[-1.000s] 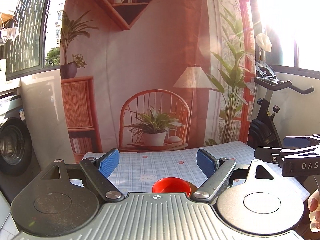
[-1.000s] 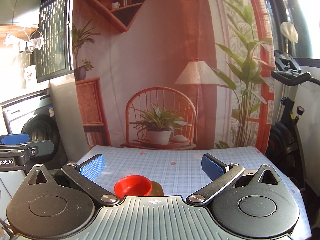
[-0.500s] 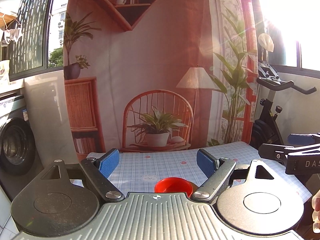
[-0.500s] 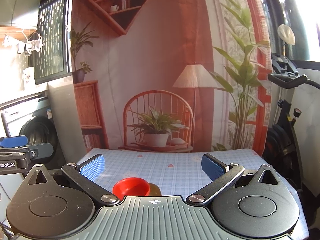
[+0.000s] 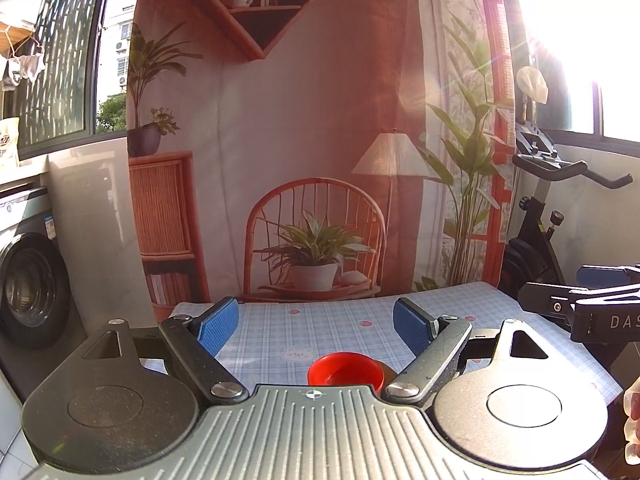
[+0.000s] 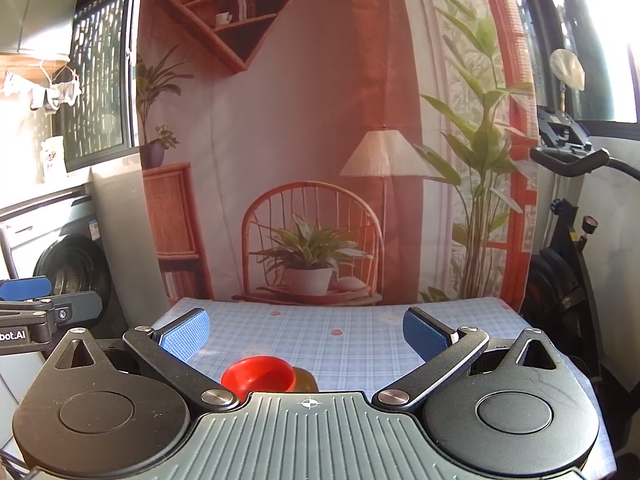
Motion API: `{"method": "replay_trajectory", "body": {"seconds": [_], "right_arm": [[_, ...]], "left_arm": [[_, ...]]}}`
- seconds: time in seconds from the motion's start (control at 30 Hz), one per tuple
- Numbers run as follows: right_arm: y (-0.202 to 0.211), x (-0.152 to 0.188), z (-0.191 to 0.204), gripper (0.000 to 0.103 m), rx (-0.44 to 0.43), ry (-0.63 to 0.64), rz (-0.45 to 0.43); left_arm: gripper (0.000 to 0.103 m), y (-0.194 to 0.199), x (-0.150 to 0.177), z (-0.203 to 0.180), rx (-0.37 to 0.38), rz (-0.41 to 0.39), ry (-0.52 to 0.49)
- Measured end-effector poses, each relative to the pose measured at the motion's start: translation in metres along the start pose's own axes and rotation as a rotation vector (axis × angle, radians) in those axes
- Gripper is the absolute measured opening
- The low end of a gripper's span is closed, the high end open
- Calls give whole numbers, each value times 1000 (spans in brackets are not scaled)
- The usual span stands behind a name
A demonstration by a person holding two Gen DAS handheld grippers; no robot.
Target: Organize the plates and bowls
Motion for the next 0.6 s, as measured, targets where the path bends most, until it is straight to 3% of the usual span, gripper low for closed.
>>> {"method": "replay_trajectory", "body": {"seconds": [0.6], "right_arm": [[-1,2,-3,103,14,-16,-5]], "left_arm": [[86,-2,2,2,3,6,3]]}}
Point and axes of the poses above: each gripper's, at about its wrist camera, not at the fingertips, and y roughly against the way its jaws point, z to its left, x to its underside, the point moved 4 cm from there along -y, roughly the way its jaws point, and after that the axes turned 1 degree about -z, right-handed, at the moved point
